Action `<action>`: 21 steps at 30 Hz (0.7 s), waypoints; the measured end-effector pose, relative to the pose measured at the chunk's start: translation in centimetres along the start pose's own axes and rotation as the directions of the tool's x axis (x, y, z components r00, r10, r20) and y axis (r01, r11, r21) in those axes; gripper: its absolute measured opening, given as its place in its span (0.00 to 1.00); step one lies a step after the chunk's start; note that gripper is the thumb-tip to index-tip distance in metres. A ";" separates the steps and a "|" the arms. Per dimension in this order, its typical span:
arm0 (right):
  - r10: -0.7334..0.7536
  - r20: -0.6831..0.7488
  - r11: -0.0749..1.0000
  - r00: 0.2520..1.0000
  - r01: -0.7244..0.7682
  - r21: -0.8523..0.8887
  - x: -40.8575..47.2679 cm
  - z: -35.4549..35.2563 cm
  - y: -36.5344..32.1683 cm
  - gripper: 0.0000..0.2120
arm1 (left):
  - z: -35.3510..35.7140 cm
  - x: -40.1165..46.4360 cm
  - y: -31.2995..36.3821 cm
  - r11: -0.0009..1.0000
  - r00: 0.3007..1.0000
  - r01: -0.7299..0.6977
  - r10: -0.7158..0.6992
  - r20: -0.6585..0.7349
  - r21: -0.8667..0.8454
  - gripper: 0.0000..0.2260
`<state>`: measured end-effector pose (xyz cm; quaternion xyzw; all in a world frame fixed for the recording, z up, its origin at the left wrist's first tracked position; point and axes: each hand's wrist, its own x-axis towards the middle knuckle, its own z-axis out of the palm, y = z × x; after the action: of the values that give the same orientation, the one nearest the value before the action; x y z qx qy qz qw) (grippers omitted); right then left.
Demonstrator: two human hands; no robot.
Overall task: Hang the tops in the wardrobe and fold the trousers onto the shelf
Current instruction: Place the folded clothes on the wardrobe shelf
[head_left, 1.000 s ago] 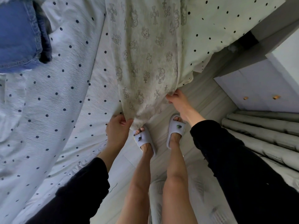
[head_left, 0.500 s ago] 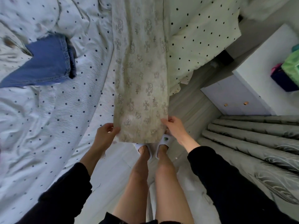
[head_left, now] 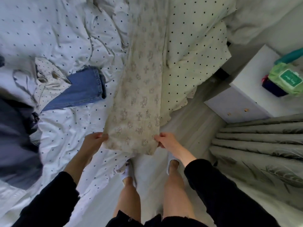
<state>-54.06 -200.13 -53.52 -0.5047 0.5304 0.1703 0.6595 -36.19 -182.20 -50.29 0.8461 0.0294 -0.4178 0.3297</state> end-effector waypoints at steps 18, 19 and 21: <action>0.116 -0.091 0.984 0.989 -0.102 0.146 -5.5 15.5 -0.2 0.13 | -13.8 1.0 -4.5 1.000 0.985 0.009 -0.006 0.175 -0.016 0.03; 0.134 -0.086 0.982 0.987 -0.121 0.148 -5.4 15.9 -0.3 0.11 | -14.0 1.1 -4.9 0.999 0.984 0.044 -0.040 0.172 -0.024 0.03; 0.187 -0.077 0.968 0.979 -0.171 0.181 -4.9 16.3 -0.4 0.05 | -14.1 1.7 -5.2 0.995 0.982 0.098 -0.093 0.165 -0.026 0.05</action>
<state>-46.96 -185.00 -50.24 -0.4027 0.6168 0.1584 0.6575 -27.07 -170.29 -48.23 0.8008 0.0498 -0.5008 0.3248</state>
